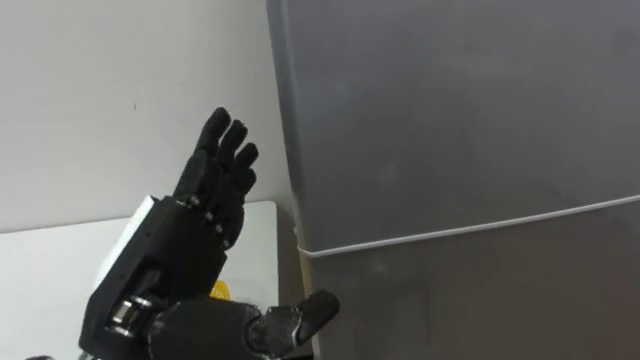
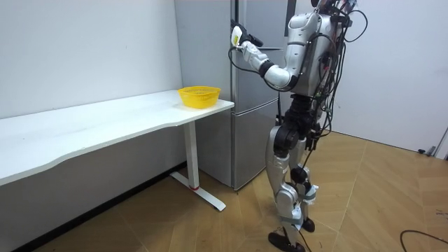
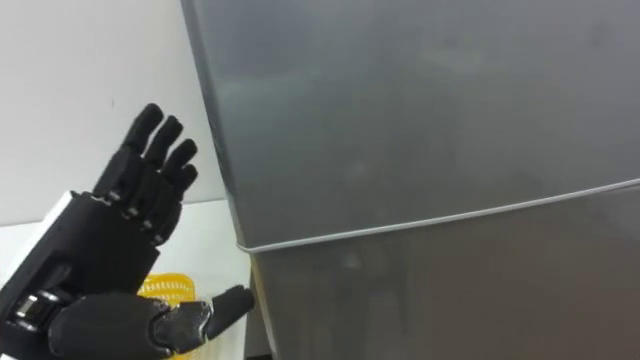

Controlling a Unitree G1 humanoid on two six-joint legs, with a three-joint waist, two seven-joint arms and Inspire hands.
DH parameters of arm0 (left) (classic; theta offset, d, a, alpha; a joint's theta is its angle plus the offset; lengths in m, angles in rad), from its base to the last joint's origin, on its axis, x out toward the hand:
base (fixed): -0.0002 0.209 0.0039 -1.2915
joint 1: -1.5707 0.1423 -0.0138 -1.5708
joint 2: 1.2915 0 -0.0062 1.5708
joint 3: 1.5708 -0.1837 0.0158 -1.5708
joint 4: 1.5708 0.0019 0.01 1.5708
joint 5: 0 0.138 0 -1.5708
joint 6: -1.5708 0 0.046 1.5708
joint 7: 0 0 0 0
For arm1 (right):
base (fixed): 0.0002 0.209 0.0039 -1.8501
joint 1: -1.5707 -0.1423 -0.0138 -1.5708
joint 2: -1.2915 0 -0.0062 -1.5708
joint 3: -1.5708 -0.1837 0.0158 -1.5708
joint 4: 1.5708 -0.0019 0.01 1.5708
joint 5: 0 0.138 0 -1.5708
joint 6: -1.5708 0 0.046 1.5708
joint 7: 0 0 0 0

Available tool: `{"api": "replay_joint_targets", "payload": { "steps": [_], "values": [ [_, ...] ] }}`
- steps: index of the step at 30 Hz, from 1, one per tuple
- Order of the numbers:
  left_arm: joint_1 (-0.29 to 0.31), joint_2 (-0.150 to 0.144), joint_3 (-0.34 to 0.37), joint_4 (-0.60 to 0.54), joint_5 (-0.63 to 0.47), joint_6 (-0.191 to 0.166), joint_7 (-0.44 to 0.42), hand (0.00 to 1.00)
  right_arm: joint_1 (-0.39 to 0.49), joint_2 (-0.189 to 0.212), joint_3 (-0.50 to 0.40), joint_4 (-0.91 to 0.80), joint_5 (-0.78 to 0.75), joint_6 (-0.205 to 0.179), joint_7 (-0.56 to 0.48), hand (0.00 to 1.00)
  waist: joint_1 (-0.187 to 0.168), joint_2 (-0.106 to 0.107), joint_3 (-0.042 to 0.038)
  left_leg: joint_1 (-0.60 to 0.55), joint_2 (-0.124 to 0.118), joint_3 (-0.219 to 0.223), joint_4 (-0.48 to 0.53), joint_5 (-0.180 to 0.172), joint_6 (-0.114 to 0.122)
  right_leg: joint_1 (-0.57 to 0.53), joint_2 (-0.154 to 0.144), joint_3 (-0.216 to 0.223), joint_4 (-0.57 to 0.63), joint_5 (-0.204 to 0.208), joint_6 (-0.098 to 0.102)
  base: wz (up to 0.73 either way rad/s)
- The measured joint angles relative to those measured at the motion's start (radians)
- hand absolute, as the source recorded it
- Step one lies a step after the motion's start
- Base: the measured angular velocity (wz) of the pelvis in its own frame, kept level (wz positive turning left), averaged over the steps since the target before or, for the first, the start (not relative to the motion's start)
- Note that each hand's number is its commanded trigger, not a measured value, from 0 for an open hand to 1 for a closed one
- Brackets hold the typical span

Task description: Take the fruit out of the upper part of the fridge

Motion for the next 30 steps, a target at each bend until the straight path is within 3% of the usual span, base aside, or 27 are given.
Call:
{"api": "replay_joint_targets", "payload": {
  "steps": [5, 12, 19, 23, 29, 30],
  "values": [
    [-0.004, 0.002, -0.002, 0.024, -0.026, 0.021, -0.039, 0.0, 0.0, -0.01, 0.025, 0.0, 0.001, 0.001, 0.0, 0.0, 0.004, -0.005, 0.0029, -0.001, 0.001, 0.013, 0.0, 0.0, 0.0, -0.004, 0.0, 0.002, 0.005, 0.0, 0.0, 0.0],
    [-0.017, 0.038, -0.041, 0.031, -0.027, 0.029, -0.102, 0.0, 0.0, -0.012, 0.032, -0.002, 0.002, 0.001, 0.002, 0.0, 0.006, -0.009, 0.0017, 0.0, 0.001, 0.017, 0.001, 0.0, 0.0, -0.004, 0.001, 0.007, 0.005, 0.0, 0.0, 0.0],
    [-0.017, 0.049, -0.06, 0.032, -0.034, 0.029, -0.118, 0.0, -0.005, -0.012, 0.039, -0.002, -0.001, 0.0, -0.002, 0.0, 0.005, -0.002, -0.003, -0.001, 0.008, 0.023, 0.001, 0.0, 0.0, -0.004, -0.003, 0.005, 0.004, 0.0, 0.0, 0.0],
    [-0.017, 0.07, -0.061, 0.031, -0.048, 0.028, -0.118, 0.0, -0.008, -0.012, 0.039, -0.004, -0.01, 0.0, -0.002, 0.0, 0.002, 0.002, -0.0052, -0.003, 0.01, 0.023, 0.0, 0.0, 0.0, 0.002, -0.003, 0.001, 0.004, 0.001, -0.001, 0.03],
    [-0.017, 0.071, -0.062, 0.031, -0.047, 0.028, -0.119, 0.0, -0.007, -0.012, 0.039, -0.006, -0.01, 0.0, -0.01, 0.0, 0.0, 0.005, -0.0068, -0.007, 0.01, 0.024, 0.0, 0.0, 0.0, 0.002, -0.004, -0.001, 0.004, 0.001, -0.001, 0.0],
    [-0.017, 0.071, -0.062, 0.031, -0.047, 0.028, -0.12, 0.05, -0.007, -0.012, 0.039, -0.006, -0.01, 0.0, -0.01, 0.0, 0.0, 0.005, -0.0065, -0.007, 0.01, 0.024, 0.0, 0.0, 0.0, 0.003, -0.004, -0.002, 0.004, 0.002, -0.001, 0.0]
  ]
}}
